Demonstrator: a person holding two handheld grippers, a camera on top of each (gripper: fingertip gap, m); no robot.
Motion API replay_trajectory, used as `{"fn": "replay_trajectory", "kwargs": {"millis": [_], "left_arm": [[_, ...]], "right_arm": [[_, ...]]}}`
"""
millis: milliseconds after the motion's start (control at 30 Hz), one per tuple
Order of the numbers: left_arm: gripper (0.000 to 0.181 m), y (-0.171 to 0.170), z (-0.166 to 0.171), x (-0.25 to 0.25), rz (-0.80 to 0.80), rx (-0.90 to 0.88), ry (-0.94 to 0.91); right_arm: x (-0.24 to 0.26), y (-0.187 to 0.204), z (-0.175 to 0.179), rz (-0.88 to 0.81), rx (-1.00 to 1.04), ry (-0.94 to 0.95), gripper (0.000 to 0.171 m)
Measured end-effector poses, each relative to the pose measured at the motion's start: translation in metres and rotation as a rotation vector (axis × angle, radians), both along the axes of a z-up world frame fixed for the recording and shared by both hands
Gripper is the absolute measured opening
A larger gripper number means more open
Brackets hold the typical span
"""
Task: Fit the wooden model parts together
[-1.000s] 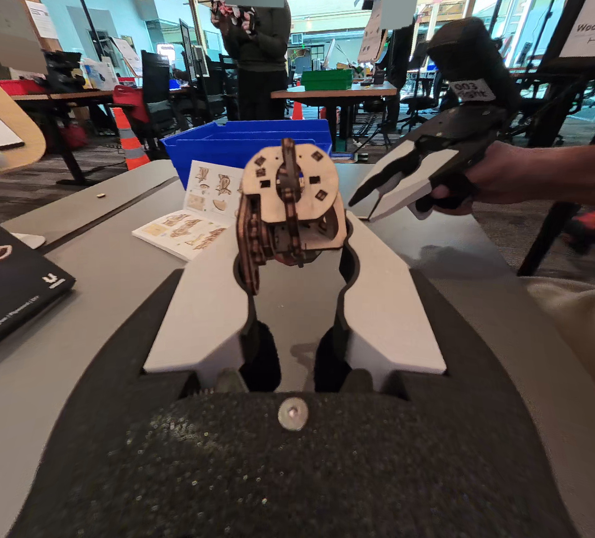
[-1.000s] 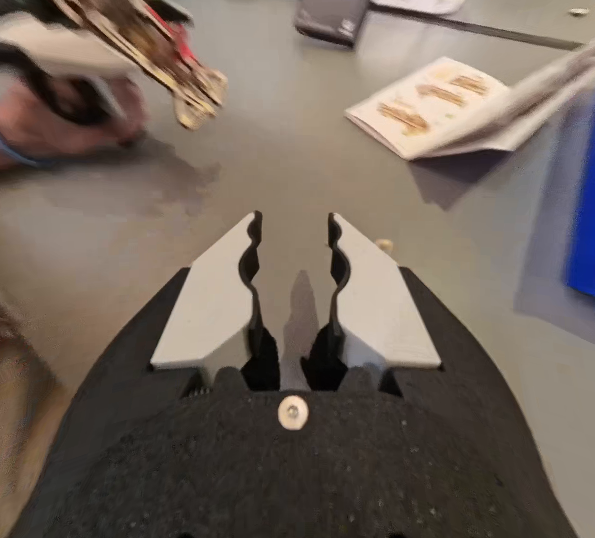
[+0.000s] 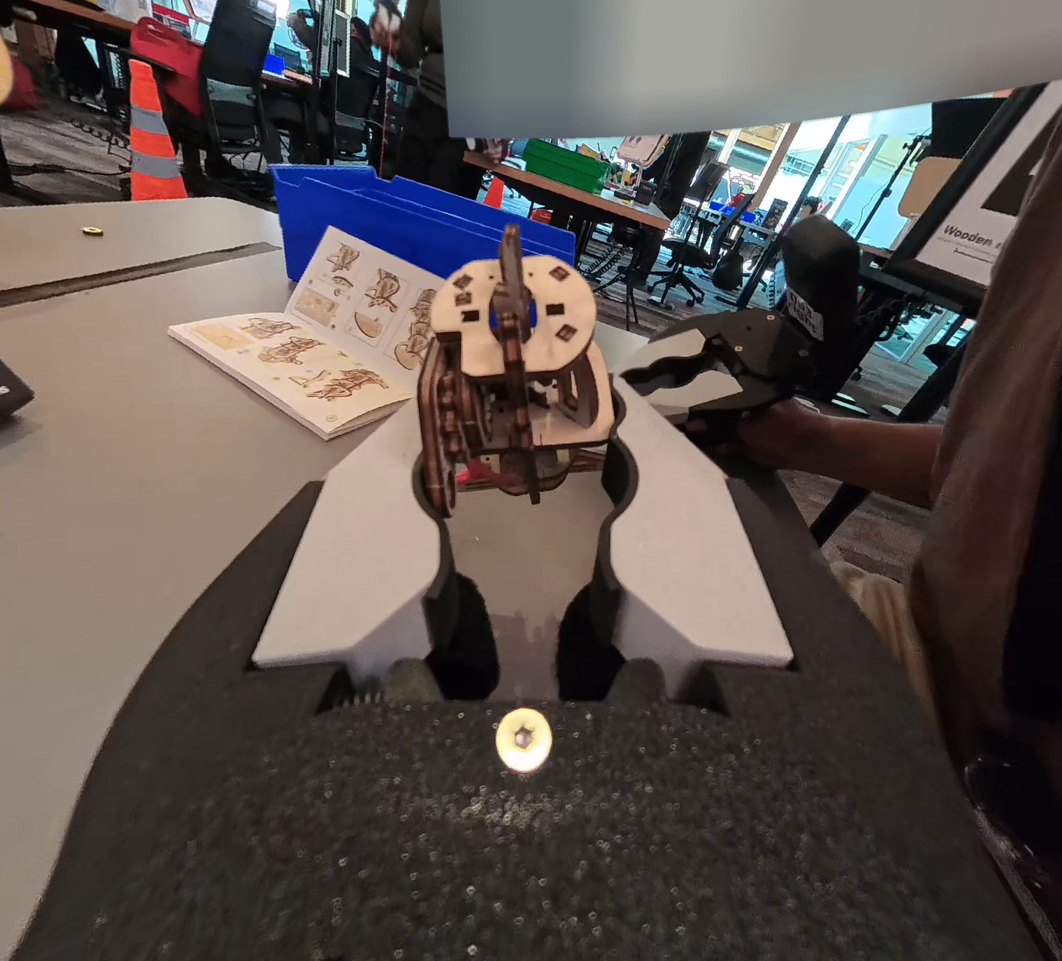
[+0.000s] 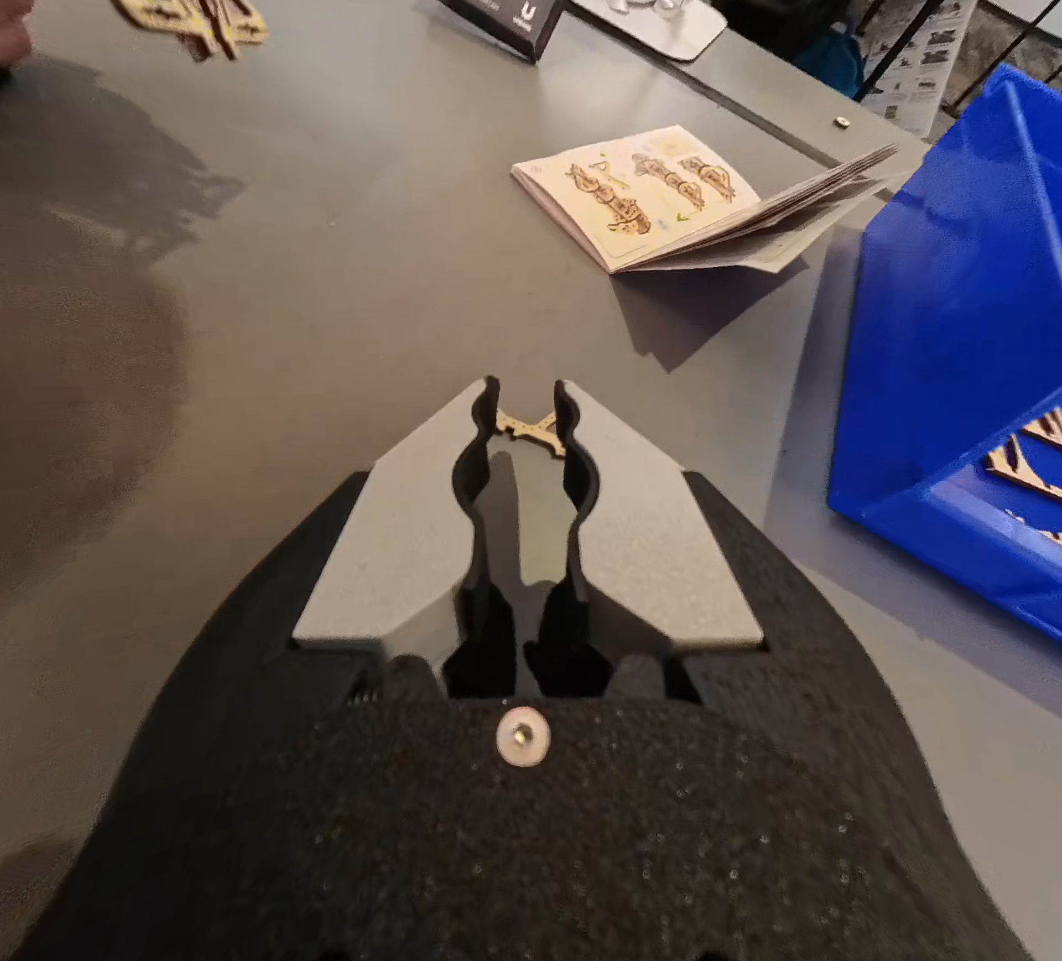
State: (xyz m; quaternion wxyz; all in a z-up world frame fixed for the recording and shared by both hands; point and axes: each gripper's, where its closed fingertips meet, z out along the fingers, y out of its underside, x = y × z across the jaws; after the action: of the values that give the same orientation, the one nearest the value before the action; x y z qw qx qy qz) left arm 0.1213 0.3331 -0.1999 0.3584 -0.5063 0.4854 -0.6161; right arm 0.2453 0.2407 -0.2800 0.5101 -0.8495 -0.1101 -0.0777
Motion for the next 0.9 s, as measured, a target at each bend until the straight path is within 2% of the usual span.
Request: {"fn": "replay_trajectory", "kwargs": {"millis": [300,700,900], "left_arm": [[0.050,0.009,-0.006,0.004,0.016,-0.022,0.046],[0.050,0.011,-0.008,0.005,0.009,-0.049,0.057],[0.050,0.012,-0.007,0.005,0.004,-0.071,0.054]], "right_arm": [[-0.001,0.003,-0.009,0.014,-0.052,-0.047,0.018],[0.007,0.003,-0.002,-0.007,-0.022,0.073,0.017],[0.007,0.003,-0.003,-0.010,-0.028,0.072,0.017]]}}
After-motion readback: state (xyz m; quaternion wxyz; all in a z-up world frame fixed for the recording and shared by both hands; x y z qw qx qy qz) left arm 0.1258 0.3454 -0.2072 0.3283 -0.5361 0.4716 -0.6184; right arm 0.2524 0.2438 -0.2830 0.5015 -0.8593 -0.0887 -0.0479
